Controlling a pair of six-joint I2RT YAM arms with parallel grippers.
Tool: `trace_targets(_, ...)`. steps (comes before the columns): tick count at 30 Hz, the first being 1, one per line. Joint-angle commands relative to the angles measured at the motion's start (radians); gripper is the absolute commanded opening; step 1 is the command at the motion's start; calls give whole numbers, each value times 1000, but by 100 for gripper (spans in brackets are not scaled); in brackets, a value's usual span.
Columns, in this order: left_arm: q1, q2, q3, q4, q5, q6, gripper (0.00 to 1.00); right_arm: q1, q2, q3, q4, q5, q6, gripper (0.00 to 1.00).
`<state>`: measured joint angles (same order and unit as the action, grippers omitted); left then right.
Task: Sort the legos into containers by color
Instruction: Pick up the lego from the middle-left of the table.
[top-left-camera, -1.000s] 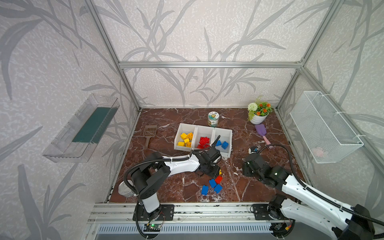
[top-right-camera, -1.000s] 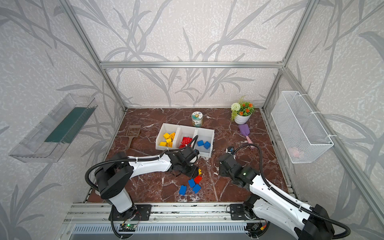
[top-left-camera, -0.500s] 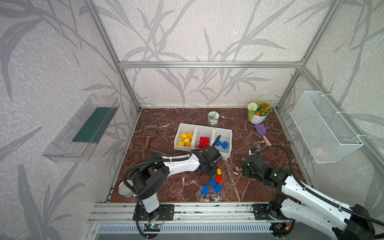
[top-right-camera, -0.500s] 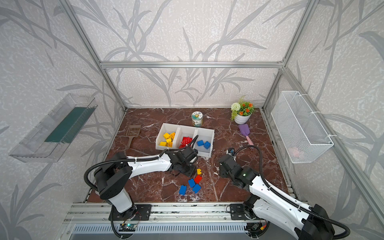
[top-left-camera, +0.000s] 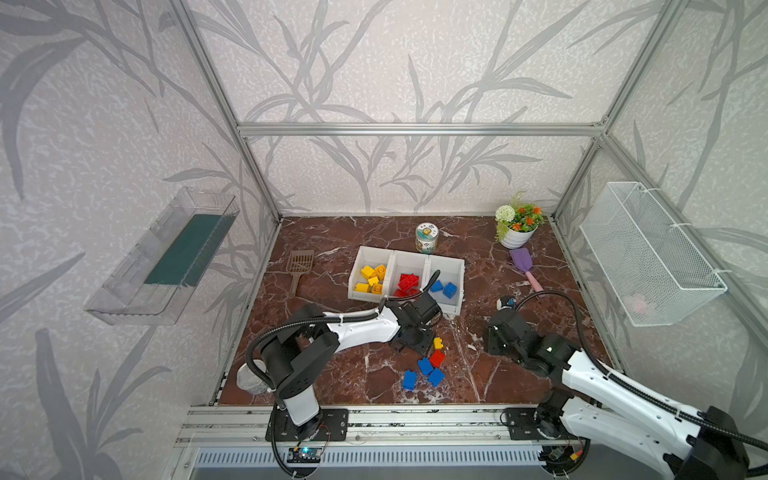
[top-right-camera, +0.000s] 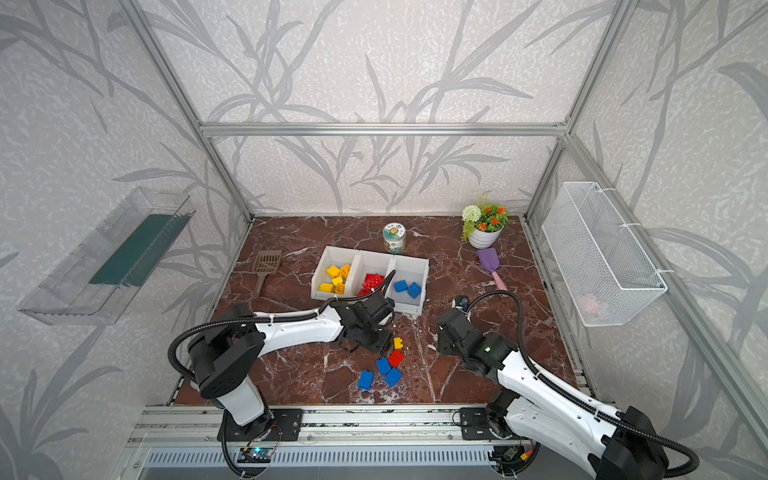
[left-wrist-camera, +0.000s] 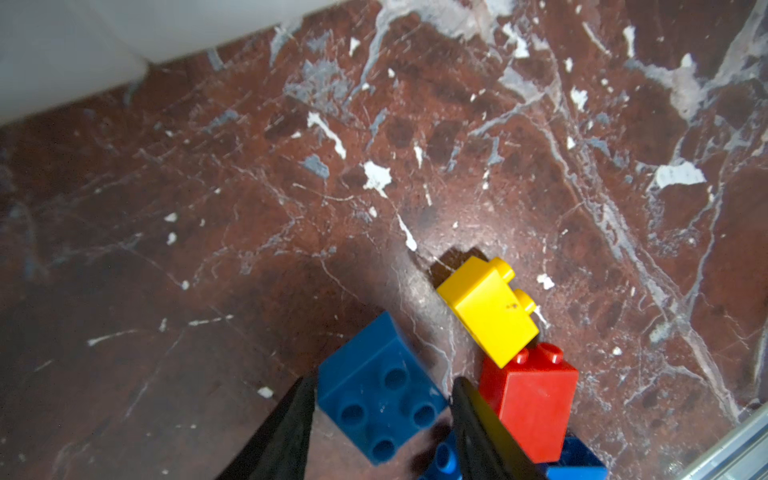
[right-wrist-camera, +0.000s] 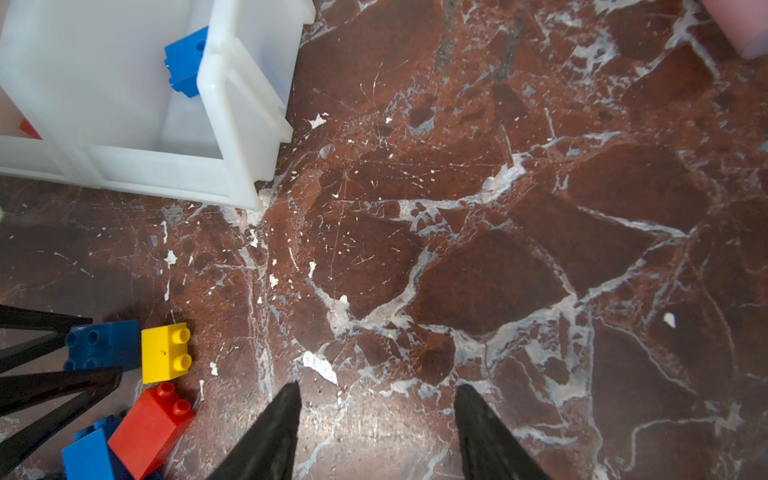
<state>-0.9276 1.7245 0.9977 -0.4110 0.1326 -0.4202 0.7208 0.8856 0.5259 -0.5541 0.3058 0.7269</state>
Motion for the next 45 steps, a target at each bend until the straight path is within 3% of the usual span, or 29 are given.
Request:
trace_targets(1,-2,32,16,9,24,-10,51,-3,-16,-13,-10,13,12,61)
trace_targets(10,-2,68,42,-12,-6,10,47,-3,-13,-16,-15,12,15,60)
trace_targets(17,-4,91,75,-60,-44,45,58,-3,-2,-17,-7,6,18,61)
trace_targets(23,-4,99,103,-145,-123,97,59,-3,-2,-27,2,10,21,61)
trace_targets(31,-4,87,96,-175,-137,118,56,-3,10,-29,10,8,22,61)
trace_targets(41,-4,139,159,-142,-91,137,27,-2,3,-24,-1,13,19,60)
trace_targets(45,-2,103,177,-140,-108,157,23,-3,-30,-20,-31,31,19,60)
